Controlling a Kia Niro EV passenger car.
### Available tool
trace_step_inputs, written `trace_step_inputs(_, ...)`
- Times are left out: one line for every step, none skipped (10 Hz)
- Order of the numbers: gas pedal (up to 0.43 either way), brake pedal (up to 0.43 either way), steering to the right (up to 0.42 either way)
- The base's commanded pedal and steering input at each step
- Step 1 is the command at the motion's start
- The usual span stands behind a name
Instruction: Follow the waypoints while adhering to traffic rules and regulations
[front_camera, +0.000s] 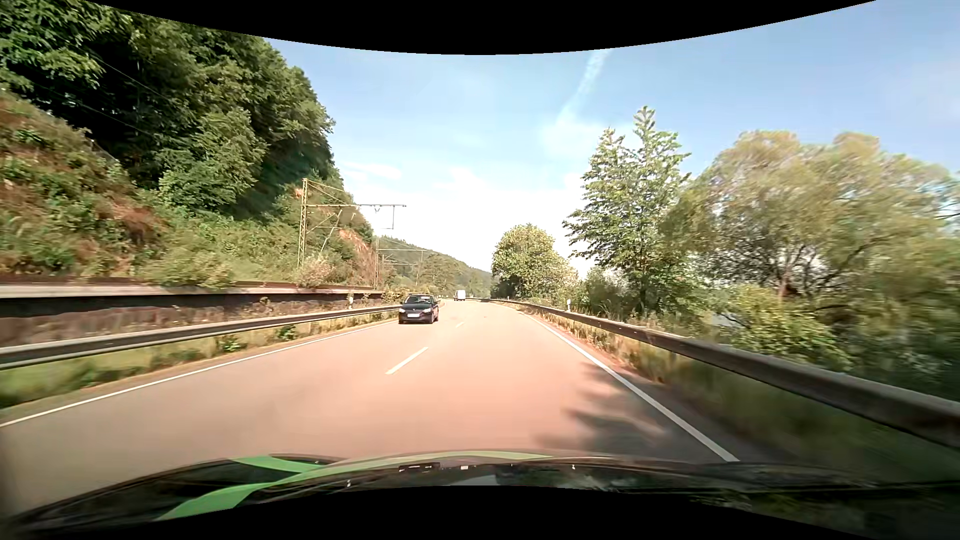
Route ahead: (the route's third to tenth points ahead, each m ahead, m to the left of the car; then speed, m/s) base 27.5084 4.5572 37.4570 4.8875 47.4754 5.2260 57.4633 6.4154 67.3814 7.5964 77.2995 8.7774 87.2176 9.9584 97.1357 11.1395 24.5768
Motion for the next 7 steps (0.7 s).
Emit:
trace_step_inputs(0.138,0.0,-0.004)
trace_step_inputs(0.138,0.0,-0.004)
trace_step_inputs(0.138,0.0,-0.004)
trace_step_inputs(0.138,0.0,-0.004)
trace_step_inputs(0.138,0.0,-0.005)
trace_step_inputs(0.138,0.0,-0.006)
trace_step_inputs(0.138,0.0,-0.007)
